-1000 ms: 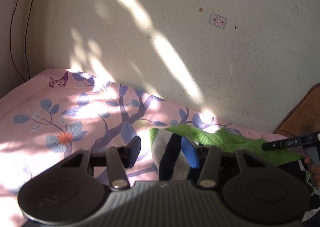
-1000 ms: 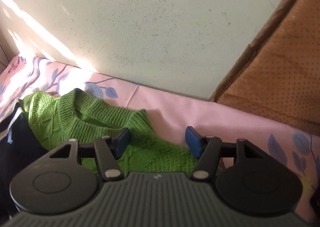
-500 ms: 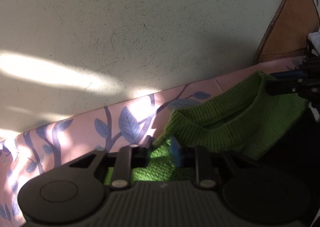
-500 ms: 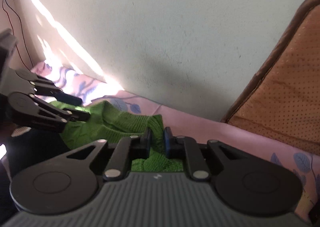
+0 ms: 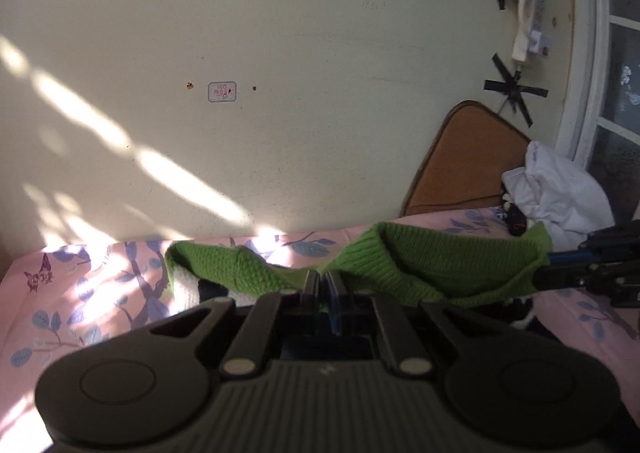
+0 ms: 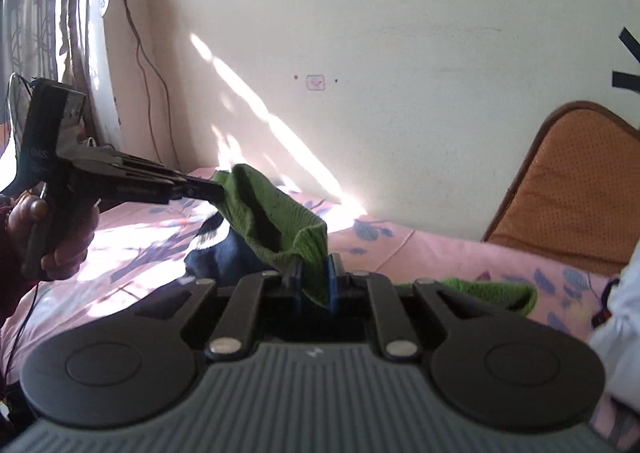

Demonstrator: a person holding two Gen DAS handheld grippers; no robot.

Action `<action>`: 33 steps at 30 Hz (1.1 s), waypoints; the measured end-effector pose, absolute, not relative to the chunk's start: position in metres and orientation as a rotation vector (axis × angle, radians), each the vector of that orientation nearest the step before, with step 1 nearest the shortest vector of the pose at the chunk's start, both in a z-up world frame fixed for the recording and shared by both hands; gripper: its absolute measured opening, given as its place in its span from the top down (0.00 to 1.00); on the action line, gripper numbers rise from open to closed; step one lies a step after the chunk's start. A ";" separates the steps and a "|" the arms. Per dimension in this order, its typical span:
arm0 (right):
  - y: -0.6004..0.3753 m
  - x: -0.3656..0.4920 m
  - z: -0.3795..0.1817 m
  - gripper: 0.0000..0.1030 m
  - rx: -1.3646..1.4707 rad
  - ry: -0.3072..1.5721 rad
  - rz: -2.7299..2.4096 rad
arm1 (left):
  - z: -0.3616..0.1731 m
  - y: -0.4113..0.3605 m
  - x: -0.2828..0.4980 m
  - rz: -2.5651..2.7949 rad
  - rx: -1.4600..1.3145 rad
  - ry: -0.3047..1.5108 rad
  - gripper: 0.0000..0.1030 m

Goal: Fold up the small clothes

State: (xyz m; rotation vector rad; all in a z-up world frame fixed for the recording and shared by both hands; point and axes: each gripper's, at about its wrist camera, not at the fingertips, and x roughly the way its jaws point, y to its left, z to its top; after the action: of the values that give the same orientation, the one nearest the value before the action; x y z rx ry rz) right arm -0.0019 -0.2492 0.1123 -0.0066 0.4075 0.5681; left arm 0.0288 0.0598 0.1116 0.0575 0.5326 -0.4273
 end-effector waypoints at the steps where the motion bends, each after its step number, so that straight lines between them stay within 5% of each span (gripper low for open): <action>1: -0.251 -0.019 0.105 0.85 -0.004 0.414 0.565 | 0.110 0.065 0.010 -0.444 0.042 0.527 0.95; 4: -0.249 -0.058 0.073 0.86 0.023 0.449 0.539 | 0.091 0.078 -0.046 -0.488 0.001 0.538 0.90; 6: -0.249 -0.075 0.052 0.85 0.012 0.492 0.520 | 0.078 0.089 -0.071 -0.497 -0.021 0.568 0.63; 8: -0.256 -0.086 0.039 0.80 0.068 0.523 0.520 | 0.071 0.104 -0.086 -0.472 -0.067 0.574 0.49; 10: -0.270 -0.093 0.040 0.76 0.145 0.516 0.502 | 0.071 0.123 -0.092 -0.443 -0.134 0.564 0.48; 12: -0.291 -0.098 0.051 0.68 0.225 0.455 0.421 | 0.077 0.141 -0.089 -0.385 -0.193 0.551 0.29; 15: -0.318 -0.089 0.058 0.35 0.323 0.356 0.252 | 0.077 0.156 -0.059 -0.305 -0.264 0.566 0.12; 19: -0.341 -0.042 0.048 0.30 0.457 0.402 0.160 | 0.055 0.161 -0.008 -0.310 -0.428 0.688 0.15; 21: -0.341 -0.023 0.037 0.34 0.520 0.454 0.171 | 0.047 0.151 0.008 -0.325 -0.438 0.728 0.35; 22: -0.336 -0.017 0.034 0.59 0.531 0.485 0.183 | 0.043 0.143 0.014 -0.332 -0.421 0.747 0.46; 23: -0.330 -0.013 0.032 0.89 0.529 0.506 0.204 | 0.039 0.133 0.019 -0.336 -0.401 0.771 0.69; 24: -0.322 -0.014 0.032 0.91 0.517 0.522 0.220 | 0.037 0.130 0.023 -0.332 -0.387 0.789 0.89; 33: -0.317 -0.107 0.050 0.90 0.492 0.422 0.251 | 0.040 0.156 0.011 -0.299 -0.364 0.818 0.89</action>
State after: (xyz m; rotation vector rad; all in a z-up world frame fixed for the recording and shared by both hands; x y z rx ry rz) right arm -0.1067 -0.3166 0.0495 0.4916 0.4217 0.2507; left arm 0.0114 0.1560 0.0398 -0.3636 0.8183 -0.2987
